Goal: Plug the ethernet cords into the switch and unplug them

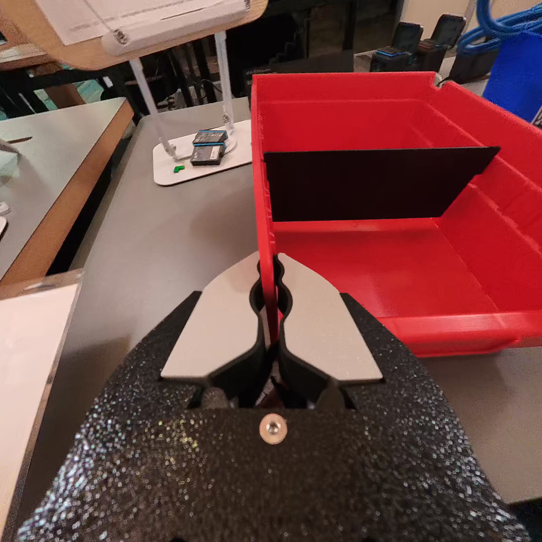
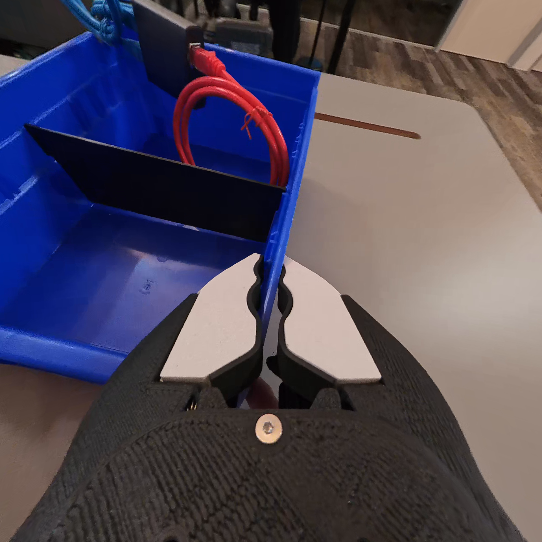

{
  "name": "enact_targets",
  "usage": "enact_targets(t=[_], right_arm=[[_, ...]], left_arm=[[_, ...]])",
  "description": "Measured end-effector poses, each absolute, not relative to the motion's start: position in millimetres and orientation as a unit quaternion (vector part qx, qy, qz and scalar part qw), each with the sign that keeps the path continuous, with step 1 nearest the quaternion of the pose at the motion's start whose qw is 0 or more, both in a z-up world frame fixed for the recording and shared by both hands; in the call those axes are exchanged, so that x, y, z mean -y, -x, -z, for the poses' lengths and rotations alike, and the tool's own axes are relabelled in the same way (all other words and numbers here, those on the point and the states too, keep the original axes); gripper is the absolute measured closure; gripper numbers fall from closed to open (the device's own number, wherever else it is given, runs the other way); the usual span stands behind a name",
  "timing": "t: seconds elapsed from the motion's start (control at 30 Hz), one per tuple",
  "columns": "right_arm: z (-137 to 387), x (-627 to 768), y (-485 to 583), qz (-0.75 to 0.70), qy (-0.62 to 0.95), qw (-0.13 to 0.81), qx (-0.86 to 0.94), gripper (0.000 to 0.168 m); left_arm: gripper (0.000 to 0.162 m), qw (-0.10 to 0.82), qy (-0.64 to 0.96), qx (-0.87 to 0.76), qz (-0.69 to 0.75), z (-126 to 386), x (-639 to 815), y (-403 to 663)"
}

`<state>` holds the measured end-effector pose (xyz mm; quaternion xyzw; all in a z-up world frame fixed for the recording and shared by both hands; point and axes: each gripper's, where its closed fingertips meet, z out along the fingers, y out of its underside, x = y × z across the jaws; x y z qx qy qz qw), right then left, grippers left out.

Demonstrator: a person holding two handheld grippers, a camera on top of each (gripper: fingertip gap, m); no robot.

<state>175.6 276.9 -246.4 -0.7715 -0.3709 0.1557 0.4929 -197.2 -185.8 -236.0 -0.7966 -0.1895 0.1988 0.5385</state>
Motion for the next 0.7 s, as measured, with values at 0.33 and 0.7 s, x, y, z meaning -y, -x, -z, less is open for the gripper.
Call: enact_targets(t=[0.33,0.7], right_arm=[[246,-199,-100,-0.186,0.741,0.486,0.424,0.164],[241,-174,-71,-0.203,0.696,0.501,0.472,0.153]], left_arm=[[0.160,0.539,0.780,0.244,-0.205,246,236,200],[0.160,0.540,0.770,0.267,-0.208,254,258,198]])
